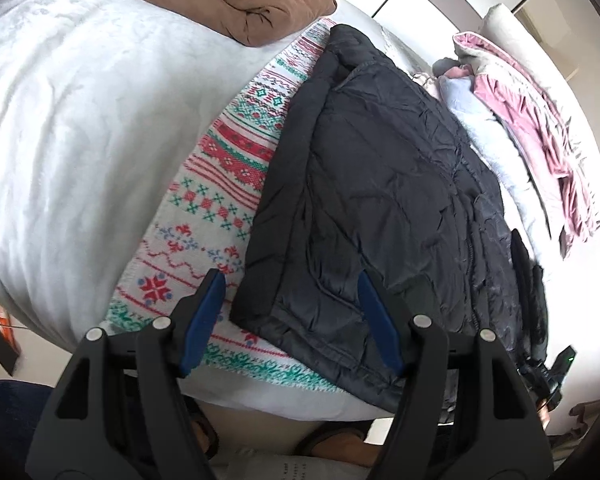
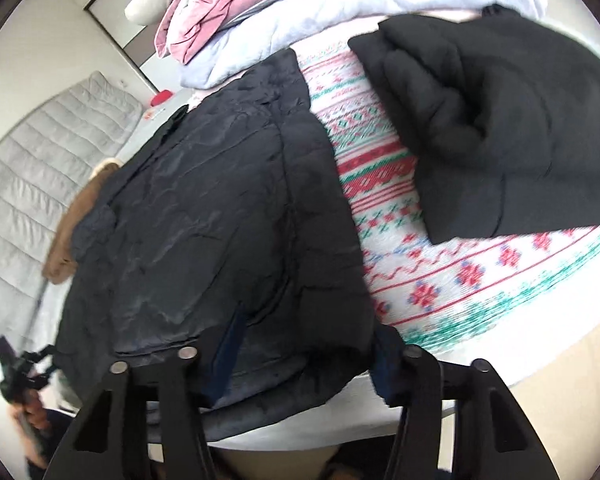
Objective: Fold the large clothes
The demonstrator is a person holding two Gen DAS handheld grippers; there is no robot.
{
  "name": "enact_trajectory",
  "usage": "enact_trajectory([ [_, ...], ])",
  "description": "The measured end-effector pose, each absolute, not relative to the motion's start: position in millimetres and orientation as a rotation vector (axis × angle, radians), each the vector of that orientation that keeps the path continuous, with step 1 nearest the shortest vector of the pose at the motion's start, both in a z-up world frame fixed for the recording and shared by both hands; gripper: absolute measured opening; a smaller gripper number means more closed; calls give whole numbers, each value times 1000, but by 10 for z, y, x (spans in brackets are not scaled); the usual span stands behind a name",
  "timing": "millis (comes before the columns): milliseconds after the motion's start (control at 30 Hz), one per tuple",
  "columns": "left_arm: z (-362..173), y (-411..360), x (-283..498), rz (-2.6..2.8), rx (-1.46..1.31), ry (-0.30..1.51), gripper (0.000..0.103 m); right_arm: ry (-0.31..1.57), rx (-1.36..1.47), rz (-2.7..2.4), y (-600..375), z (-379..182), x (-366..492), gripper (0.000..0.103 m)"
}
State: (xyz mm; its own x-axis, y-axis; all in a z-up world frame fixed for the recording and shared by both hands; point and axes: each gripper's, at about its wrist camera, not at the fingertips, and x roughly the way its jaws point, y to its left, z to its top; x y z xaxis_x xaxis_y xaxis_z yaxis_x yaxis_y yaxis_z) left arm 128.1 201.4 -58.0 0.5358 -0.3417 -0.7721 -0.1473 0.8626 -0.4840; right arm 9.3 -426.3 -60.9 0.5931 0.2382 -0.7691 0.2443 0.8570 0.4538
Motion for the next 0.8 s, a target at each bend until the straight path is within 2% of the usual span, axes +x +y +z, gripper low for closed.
enact_trajectory([
  [133,-635,2007,1307,-119,-550,1024,69,957,566,2,-4185,-637,127,45],
  [233,-674,1978,1335,-109,-537,1034,69,955,556,16,-4133,-639,117,32],
  [300,-670,1964,1339,-105,-528,1026,69,953,538,7,-4110,-639,132,14],
  [333,-669,1953,1341,-103,-521,1022,69,943,532,7,-4104,-620,127,12],
  [367,-669,1943,1346,-99,-511,1019,62,931,526,5,-4103,-596,120,9],
  [400,-673,1924,1357,-93,-493,1019,45,919,514,-2,-4103,-570,108,8],
  [433,-685,1908,1374,-93,-482,1026,34,907,501,-10,-4102,-543,94,7],
  [467,-697,1901,1382,-99,-486,1034,14,901,495,-14,-4104,-527,87,7],
  [600,-567,1881,1278,-106,-495,995,10,842,484,-60,-4172,-381,4,5],
  [800,-429,1740,1139,-151,-467,983,12,775,547,-111,-4394,-277,-165,5],
])
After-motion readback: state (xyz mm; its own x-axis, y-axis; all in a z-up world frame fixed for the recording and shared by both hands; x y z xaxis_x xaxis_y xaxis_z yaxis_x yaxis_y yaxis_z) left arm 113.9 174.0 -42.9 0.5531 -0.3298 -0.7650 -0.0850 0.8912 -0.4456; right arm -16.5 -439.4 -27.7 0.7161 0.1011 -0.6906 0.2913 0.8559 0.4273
